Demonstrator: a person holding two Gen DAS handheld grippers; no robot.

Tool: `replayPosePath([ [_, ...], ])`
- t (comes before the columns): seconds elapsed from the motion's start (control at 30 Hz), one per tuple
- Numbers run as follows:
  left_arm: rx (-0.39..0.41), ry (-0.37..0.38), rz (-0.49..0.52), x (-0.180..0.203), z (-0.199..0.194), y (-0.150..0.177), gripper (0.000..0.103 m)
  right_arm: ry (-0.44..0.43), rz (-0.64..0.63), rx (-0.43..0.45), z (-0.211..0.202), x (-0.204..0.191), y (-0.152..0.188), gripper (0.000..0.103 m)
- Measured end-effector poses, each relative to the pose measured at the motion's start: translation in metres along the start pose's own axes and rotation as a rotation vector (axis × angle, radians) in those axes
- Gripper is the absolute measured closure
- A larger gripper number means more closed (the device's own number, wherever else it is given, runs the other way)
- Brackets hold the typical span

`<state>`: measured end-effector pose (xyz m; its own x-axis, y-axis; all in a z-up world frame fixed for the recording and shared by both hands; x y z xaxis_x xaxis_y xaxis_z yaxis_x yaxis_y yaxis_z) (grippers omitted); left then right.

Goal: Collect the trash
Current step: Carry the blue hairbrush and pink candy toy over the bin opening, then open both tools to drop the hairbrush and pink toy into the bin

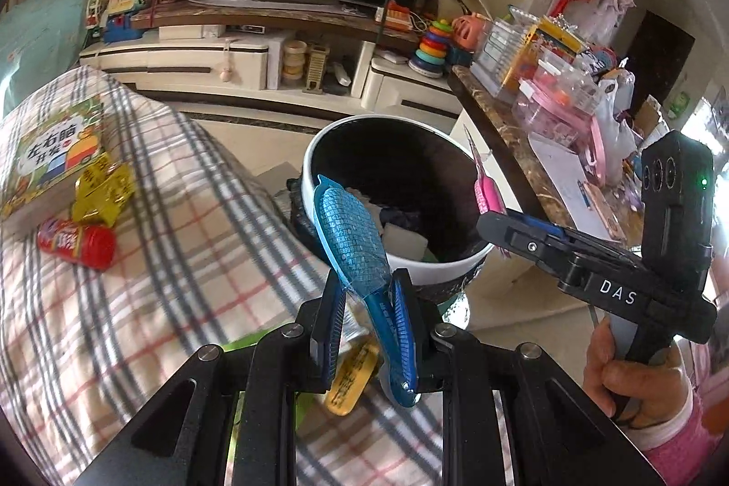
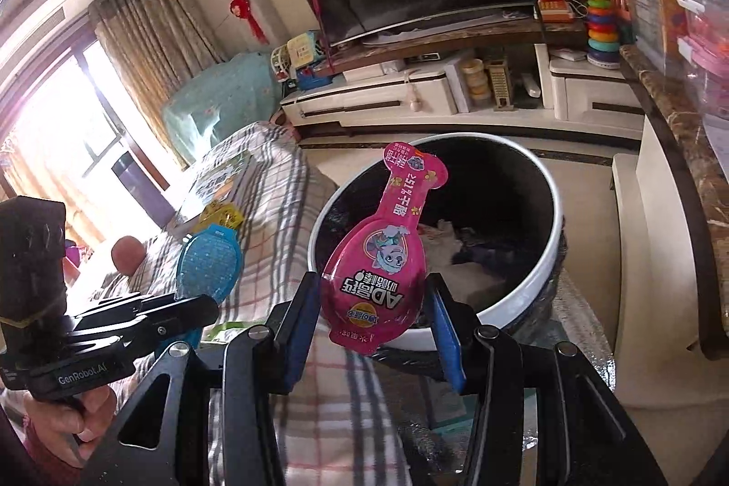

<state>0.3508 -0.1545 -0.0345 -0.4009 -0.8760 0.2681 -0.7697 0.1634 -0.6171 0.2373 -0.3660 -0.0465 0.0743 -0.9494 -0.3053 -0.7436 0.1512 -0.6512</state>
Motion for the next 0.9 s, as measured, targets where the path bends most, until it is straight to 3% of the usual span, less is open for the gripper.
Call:
replayPosePath([
  [0.9,-0.058,0.024,0.017,0.018,0.068,-0.046,0.083,0.028,0.023,-0.021,0.018,0.035,-0.022,0.056],
])
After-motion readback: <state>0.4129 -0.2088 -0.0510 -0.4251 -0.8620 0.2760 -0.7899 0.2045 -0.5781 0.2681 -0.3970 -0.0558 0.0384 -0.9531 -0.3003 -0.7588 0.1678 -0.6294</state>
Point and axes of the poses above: each gripper's, at about its wrist camera, not at the fingertips, and z roughly the way its jaws point, x to its right, y to its underside, the point moved 2 cm from there along z, roughly the way its jaws point, and after that the axes turned 2 degrees about -x, right-handed, at the moved point
